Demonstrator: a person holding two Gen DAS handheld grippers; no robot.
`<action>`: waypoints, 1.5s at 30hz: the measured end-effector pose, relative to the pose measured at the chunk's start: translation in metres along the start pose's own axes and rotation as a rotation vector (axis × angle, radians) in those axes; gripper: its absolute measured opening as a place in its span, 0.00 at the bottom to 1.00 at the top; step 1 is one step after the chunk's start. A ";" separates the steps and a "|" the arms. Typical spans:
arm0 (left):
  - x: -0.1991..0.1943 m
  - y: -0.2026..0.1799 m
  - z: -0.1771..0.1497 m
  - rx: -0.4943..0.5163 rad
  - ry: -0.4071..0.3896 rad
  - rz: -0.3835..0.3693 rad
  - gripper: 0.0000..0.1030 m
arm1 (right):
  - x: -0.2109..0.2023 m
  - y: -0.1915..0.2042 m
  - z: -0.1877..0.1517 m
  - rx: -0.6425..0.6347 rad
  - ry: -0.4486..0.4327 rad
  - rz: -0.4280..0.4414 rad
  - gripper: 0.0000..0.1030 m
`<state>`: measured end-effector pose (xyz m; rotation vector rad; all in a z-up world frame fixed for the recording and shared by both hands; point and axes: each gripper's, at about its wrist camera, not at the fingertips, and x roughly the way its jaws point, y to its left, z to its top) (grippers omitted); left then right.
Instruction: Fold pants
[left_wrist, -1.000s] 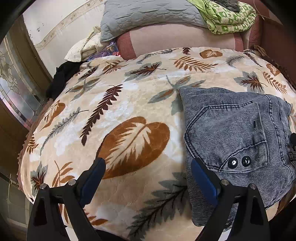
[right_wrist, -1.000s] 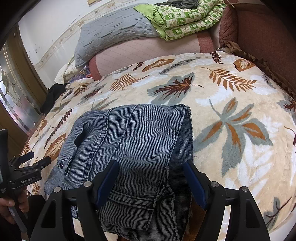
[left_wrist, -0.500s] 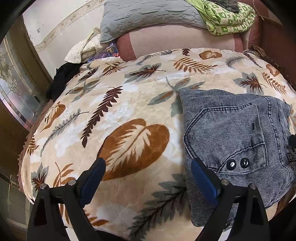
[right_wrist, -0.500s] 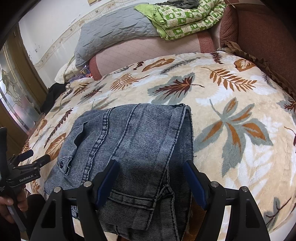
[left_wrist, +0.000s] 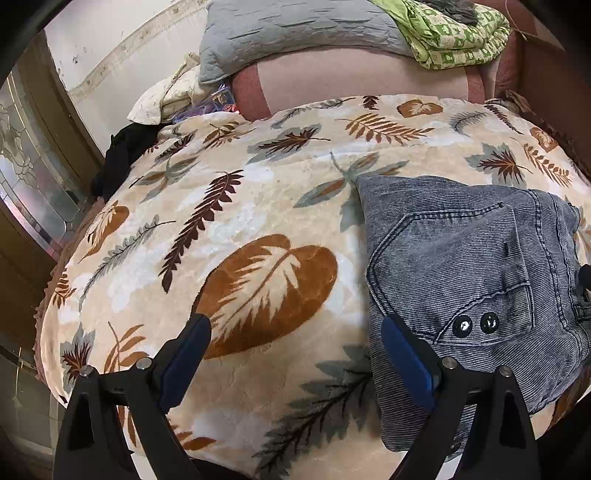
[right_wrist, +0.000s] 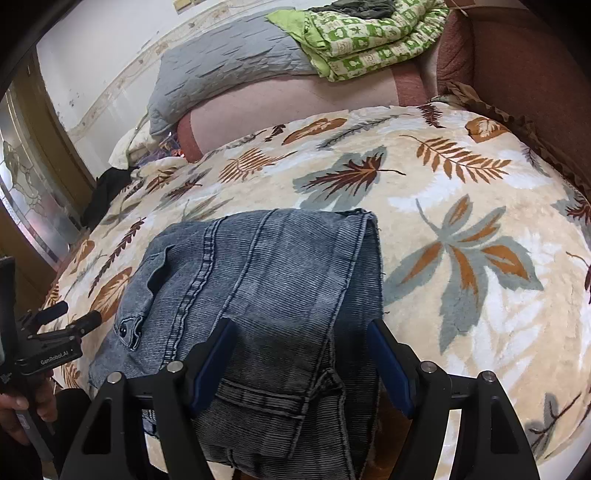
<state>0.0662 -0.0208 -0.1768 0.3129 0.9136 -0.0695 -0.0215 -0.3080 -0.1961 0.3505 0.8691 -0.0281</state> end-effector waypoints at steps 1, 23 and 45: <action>0.000 0.001 0.000 -0.005 0.003 -0.009 0.91 | -0.001 -0.003 0.000 0.003 -0.002 -0.004 0.74; 0.025 0.002 0.023 -0.037 0.052 -0.254 0.91 | 0.011 -0.039 0.001 0.107 0.085 0.055 0.74; 0.064 -0.038 0.036 -0.037 0.172 -0.673 0.74 | 0.051 0.016 0.013 -0.002 0.146 0.195 0.68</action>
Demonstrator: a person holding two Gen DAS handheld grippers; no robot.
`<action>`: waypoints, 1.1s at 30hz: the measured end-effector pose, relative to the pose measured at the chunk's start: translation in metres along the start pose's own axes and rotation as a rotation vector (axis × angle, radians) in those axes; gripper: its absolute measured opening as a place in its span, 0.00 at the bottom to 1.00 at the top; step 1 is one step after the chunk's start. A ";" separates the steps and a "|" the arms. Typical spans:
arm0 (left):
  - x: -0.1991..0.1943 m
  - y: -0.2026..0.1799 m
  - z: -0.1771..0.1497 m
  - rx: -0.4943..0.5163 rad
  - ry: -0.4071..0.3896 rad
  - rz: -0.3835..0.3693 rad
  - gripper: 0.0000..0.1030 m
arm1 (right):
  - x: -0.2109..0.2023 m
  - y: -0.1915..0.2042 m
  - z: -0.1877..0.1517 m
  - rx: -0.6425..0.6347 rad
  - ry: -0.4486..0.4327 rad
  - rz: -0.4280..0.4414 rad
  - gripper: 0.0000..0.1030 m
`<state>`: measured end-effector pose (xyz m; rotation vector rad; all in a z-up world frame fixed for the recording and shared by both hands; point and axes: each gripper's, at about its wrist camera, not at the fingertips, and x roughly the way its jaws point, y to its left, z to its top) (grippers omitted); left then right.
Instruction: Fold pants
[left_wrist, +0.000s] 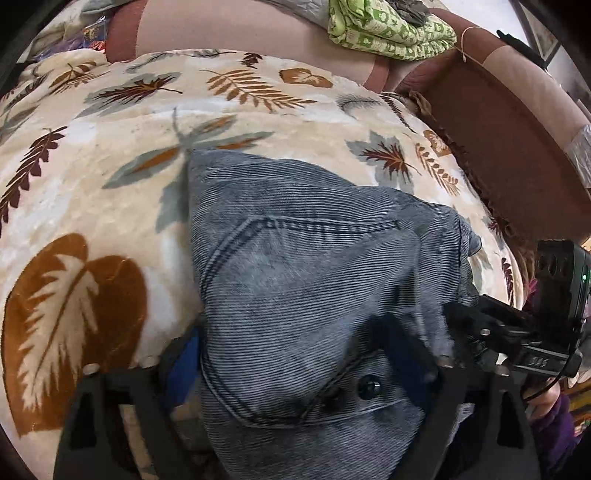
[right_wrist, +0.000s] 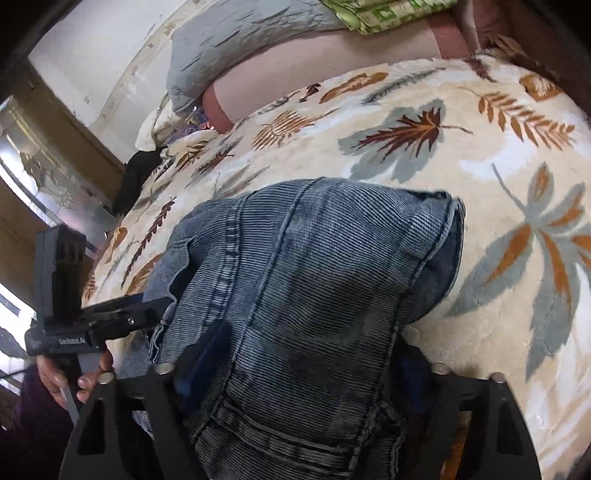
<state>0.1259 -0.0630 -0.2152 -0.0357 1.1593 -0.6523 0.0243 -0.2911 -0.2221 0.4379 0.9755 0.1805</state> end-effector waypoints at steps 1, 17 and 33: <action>-0.002 0.002 0.000 -0.010 -0.007 0.010 0.68 | -0.001 0.002 0.000 -0.011 -0.006 0.005 0.54; -0.063 -0.009 0.019 0.045 -0.162 0.061 0.22 | -0.028 0.057 0.023 -0.194 -0.233 0.005 0.30; -0.004 0.069 0.068 -0.077 -0.118 0.311 0.52 | 0.084 0.039 0.102 -0.061 -0.020 -0.044 0.53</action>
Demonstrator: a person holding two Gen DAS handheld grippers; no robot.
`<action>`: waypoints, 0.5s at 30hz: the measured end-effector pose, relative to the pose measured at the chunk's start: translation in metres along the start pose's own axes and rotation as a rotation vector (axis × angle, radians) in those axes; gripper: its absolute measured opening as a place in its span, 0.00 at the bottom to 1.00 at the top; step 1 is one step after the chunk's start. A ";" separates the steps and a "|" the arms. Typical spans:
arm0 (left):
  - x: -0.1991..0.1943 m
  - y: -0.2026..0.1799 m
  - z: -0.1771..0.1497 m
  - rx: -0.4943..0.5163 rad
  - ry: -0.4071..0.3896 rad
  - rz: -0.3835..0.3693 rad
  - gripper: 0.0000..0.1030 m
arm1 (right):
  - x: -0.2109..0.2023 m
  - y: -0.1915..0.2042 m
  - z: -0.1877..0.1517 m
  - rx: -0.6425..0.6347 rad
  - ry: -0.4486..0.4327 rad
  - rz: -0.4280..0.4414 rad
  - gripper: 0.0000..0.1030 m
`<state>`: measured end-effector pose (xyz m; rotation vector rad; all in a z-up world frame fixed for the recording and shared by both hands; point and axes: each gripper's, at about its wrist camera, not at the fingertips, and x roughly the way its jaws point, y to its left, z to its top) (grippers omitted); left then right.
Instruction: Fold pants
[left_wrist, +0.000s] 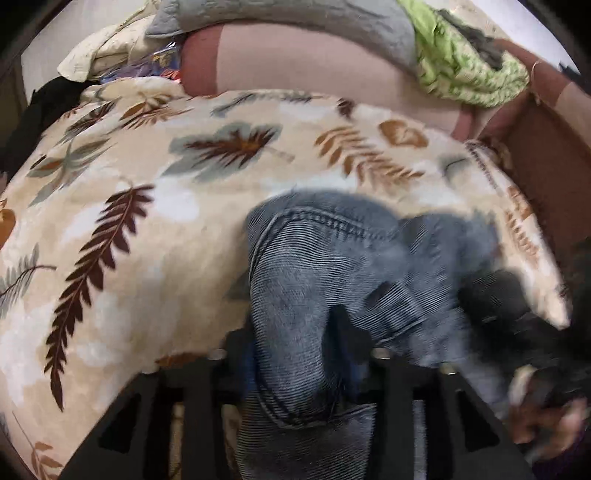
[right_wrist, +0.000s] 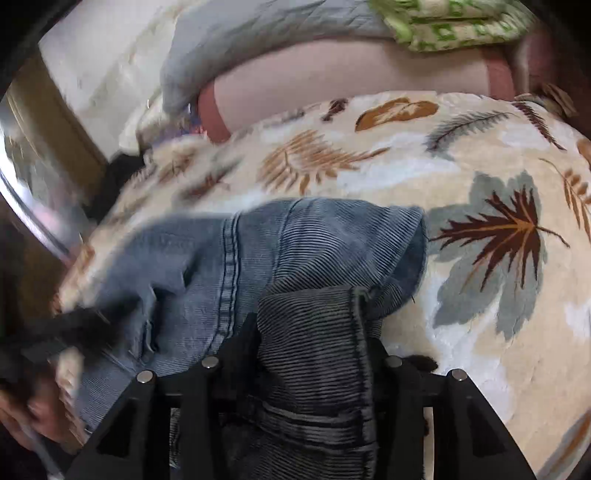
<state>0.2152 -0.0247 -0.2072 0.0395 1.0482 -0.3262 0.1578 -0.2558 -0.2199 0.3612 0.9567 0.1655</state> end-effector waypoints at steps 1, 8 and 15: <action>0.001 0.002 -0.003 -0.001 -0.004 0.013 0.55 | -0.004 0.002 0.000 -0.016 0.020 -0.005 0.65; -0.009 0.014 -0.009 -0.048 0.016 -0.042 0.58 | -0.034 -0.004 -0.019 -0.032 -0.061 0.053 0.49; -0.031 0.010 -0.025 -0.030 0.011 -0.025 0.58 | -0.088 0.017 -0.041 -0.095 -0.219 0.096 0.22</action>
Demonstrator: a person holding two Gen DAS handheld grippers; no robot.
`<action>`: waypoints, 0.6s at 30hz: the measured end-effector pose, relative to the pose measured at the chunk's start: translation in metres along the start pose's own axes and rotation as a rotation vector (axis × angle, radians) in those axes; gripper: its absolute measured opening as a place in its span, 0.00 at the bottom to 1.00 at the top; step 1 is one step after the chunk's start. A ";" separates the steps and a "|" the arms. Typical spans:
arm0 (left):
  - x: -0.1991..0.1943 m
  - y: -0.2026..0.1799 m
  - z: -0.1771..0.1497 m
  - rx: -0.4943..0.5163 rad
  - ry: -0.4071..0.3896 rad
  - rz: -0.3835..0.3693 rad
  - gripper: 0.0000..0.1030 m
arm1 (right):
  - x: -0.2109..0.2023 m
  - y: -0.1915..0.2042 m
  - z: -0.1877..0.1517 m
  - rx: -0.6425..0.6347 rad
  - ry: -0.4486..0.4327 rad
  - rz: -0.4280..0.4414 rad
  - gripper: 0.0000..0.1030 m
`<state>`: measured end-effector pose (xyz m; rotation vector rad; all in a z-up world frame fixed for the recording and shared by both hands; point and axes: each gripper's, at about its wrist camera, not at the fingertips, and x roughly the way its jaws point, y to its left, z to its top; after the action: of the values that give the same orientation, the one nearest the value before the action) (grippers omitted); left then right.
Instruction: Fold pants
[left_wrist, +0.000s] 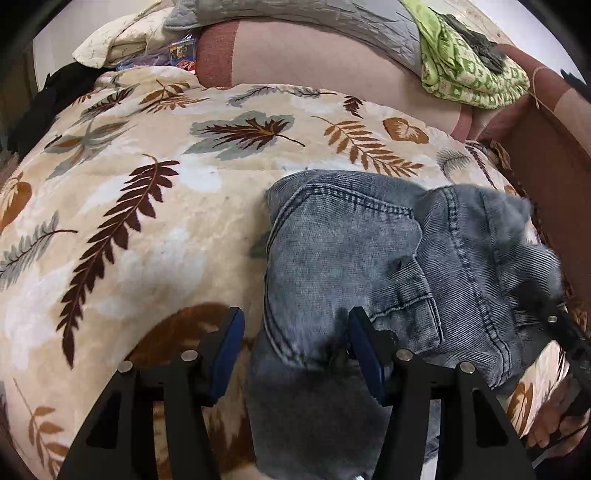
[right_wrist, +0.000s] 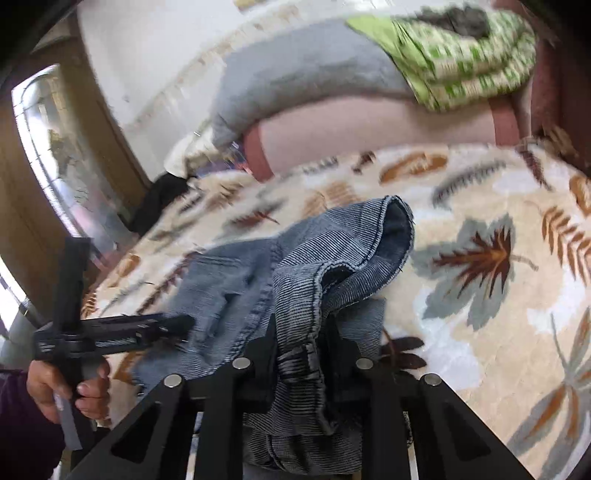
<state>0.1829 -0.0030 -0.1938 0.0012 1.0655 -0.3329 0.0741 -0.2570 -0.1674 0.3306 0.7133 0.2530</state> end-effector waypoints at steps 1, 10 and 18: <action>-0.004 -0.001 -0.002 0.005 -0.004 0.004 0.58 | -0.009 0.003 -0.004 0.015 -0.014 0.009 0.22; -0.006 -0.005 -0.021 0.025 0.039 0.061 0.58 | -0.001 -0.046 -0.036 0.268 0.202 -0.068 0.55; -0.045 -0.024 -0.012 0.090 -0.091 0.130 0.64 | -0.052 -0.005 -0.015 0.080 -0.129 -0.143 0.47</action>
<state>0.1462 -0.0124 -0.1578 0.1342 0.9547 -0.2606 0.0269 -0.2761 -0.1493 0.3667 0.6175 0.0673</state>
